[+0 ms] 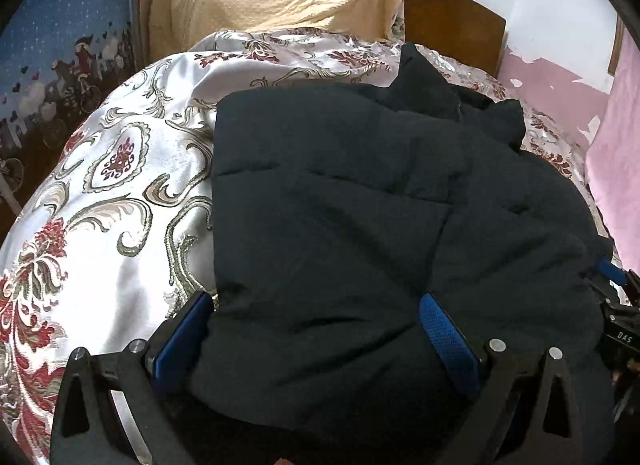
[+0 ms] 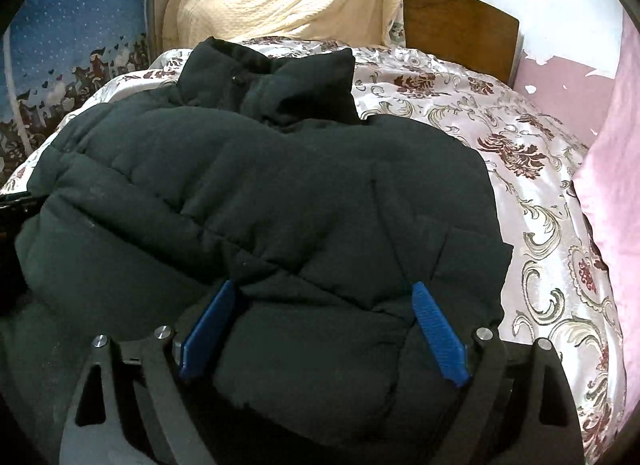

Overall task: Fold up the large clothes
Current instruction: 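Press and smooth the folded jacket with both grippers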

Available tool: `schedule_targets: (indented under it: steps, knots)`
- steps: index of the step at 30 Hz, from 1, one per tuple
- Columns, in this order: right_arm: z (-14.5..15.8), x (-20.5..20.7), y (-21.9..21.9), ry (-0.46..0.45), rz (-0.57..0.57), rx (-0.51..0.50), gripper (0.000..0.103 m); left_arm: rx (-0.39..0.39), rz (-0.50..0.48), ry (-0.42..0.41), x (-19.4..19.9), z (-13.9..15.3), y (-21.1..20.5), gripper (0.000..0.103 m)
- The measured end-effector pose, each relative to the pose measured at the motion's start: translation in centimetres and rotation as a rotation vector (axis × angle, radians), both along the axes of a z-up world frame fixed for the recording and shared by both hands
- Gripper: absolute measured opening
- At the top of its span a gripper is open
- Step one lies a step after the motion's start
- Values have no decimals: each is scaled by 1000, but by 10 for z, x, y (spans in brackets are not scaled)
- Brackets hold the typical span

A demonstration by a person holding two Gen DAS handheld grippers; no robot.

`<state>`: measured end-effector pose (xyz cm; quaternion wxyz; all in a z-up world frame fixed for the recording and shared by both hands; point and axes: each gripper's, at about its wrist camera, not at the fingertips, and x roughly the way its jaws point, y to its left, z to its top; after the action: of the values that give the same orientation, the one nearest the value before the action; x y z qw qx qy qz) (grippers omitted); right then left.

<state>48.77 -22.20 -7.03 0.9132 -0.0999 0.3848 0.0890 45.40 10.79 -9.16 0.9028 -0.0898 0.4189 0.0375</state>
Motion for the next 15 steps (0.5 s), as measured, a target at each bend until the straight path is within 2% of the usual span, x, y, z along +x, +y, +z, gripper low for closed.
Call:
schedule_targets:
  steps: [4, 15]
  knots:
    - [-4, 2, -1, -2, -16, 6, 93, -17, -1, -11, -2, -3, 1, 103]
    - [-9, 3, -6, -5, -26, 32, 98, -32, 2, -26, -4, -5, 5, 103]
